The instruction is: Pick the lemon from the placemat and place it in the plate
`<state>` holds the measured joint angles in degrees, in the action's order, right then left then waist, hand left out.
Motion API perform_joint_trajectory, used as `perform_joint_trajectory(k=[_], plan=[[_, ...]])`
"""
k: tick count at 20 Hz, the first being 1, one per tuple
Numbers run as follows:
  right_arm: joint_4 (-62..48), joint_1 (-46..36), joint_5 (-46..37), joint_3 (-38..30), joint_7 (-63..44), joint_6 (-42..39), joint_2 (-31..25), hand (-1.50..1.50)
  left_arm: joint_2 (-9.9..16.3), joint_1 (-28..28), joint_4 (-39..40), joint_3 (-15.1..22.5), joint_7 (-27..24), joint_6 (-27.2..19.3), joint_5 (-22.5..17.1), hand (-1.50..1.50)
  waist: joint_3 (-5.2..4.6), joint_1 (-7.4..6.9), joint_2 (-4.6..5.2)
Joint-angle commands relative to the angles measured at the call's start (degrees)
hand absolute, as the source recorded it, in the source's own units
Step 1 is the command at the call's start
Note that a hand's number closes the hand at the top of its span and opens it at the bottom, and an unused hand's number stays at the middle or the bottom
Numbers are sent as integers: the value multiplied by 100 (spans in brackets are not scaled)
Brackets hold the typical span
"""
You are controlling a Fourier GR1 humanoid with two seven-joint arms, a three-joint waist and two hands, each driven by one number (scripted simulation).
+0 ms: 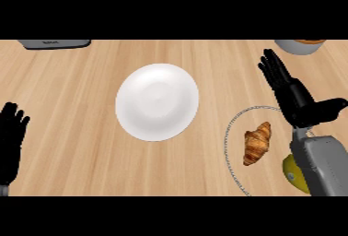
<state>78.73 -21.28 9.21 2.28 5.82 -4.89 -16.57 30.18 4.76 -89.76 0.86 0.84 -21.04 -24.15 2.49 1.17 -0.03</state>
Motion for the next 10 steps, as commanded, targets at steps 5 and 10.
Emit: perform_joint_trajectory(k=[5, 10], plan=[[448, 773, 2912, -1642, 24, -316, 972, -150, 695, 334, 33, 250, -504, 170, 960, 0, -188, 393, -107], [752, 1888, 2514, -2877, 391, 1015, 553, -150, 558, 546, 19, 705, -704, 202, 1323, 0, -250, 474, -87]])
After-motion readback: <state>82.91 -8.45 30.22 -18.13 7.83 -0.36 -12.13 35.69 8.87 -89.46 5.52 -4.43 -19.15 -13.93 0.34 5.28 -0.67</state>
